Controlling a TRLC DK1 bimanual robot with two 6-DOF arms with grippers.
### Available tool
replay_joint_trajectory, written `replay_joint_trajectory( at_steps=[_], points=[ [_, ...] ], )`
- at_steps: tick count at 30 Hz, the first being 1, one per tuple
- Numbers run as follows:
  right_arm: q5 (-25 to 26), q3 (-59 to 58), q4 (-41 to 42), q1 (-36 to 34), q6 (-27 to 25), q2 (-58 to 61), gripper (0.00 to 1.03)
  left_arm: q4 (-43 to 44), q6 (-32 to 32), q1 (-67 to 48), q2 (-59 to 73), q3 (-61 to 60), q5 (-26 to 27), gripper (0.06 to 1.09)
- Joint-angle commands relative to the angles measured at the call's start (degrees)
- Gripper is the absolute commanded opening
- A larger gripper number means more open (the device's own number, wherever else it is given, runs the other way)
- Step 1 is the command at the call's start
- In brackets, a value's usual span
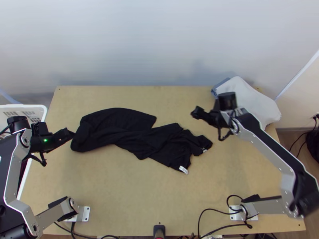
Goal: Fold the t-shirt
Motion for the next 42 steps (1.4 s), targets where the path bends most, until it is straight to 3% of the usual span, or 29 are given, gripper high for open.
replay_joint_trajectory(
  at_steps=[1, 5, 9, 15, 16, 19, 23, 25, 37, 42],
  points=[
    [-2.65, 4.24, -2.26, 0.85, 4.33, 5.73, 0.99, -0.41, 0.74, -0.8, -1.27, 0.31, 0.71, 1.02],
    [-4.14, 10.13, -8.07, 1.03, 4.6, 13.02, 0.98, -0.49, -0.22, -1.59, -1.18, 1.45, 0.18, 1.02],
    [-4.14, 12.15, -8.07, 1.47, 4.25, 16.8, 0.88, -0.58, -1.28, -2.55, -1.18, 1.63, 0.01, 1.02],
    [-4.14, 13.47, -7.98, 2.43, 4.16, 20.76, 0.87, -0.76, -3.03, -4.13, -1.89, 1.8, -0.26, 1.02],
    [-4.14, 13.56, -7.98, 2.52, 4.25, 21.11, 0.83, -0.76, -3.03, -4.22, -1.89, 1.8, -0.26, 1.02],
    [-4.14, 13.73, -7.98, 2.96, 4.16, 22.08, 0.57, -0.76, -3.56, -4.57, -1.98, 1.8, -0.61, 1.02],
    [-4.14, 13.56, -7.98, 3.93, 4.07, 22.87, 0.52, -0.76, -4.0, -4.57, -2.33, 1.8, -0.61, 1.02],
    [-4.14, 13.65, -7.54, 4.02, 4.07, 22.95, 0.36, -0.76, -4.0, -4.57, -2.59, 1.8, -0.61, 1.02],
    [-3.61, 14.26, -7.54, 5.42, 4.95, 25.24, 0.35, -0.76, -3.65, -3.96, -2.94, 1.28, -0.7, 1.02],
    [-3.61, 14.53, -7.8, 5.77, 6.18, 25.5, 0.16, -0.49, -3.47, -3.87, -2.5, 1.36, -0.7, 1.02]
  ],
)
